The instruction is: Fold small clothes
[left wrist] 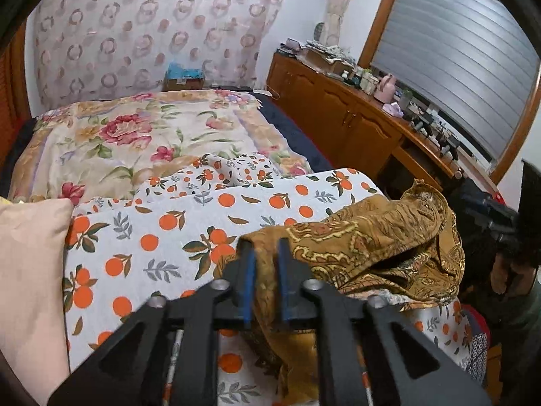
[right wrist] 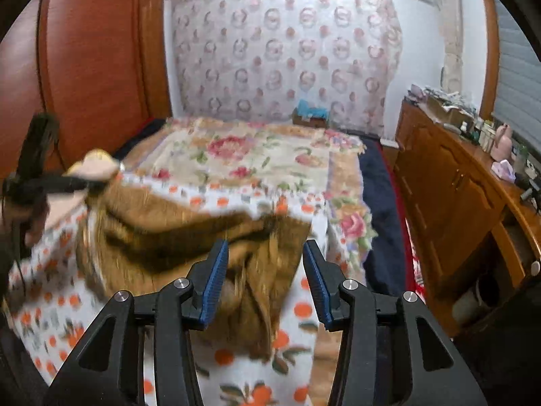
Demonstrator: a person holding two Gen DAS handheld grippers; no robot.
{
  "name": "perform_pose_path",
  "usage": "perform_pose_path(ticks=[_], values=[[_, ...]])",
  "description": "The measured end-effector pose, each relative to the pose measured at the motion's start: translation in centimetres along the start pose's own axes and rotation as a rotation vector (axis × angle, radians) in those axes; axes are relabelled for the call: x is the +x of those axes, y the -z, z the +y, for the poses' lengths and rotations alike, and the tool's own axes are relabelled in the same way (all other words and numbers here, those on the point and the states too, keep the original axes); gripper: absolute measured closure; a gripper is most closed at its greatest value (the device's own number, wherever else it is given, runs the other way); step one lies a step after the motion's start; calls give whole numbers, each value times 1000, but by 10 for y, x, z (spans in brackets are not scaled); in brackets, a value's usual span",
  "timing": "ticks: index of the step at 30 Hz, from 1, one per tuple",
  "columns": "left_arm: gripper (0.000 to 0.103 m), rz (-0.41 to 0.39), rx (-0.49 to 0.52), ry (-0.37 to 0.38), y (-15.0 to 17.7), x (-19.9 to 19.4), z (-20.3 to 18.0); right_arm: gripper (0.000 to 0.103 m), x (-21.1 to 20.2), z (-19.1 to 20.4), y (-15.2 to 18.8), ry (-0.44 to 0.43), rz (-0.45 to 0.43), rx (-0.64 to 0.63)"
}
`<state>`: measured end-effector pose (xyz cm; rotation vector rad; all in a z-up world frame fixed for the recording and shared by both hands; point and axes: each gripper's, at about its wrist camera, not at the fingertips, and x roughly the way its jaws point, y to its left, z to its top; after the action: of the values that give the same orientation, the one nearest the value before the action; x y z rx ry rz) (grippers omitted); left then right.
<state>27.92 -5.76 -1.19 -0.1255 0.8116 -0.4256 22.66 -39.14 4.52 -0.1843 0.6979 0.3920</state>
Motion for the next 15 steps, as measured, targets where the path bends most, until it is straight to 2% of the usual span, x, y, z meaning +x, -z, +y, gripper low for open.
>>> perform_pose_path(ticks=[1,4,9,15], values=[[67,-9,6,-3,-1,-2,-1,57,4,1,6,0,20,-12],[49,-59,28,-15,-5,-16,-4,56,15,6,21,-1,67,-33],[46,-84,45,-34,0,-36,-1,54,20,6,35,-12,90,-29],[46,-34,34,-53,33,-39,9,53,24,15,45,-21,117,-89]])
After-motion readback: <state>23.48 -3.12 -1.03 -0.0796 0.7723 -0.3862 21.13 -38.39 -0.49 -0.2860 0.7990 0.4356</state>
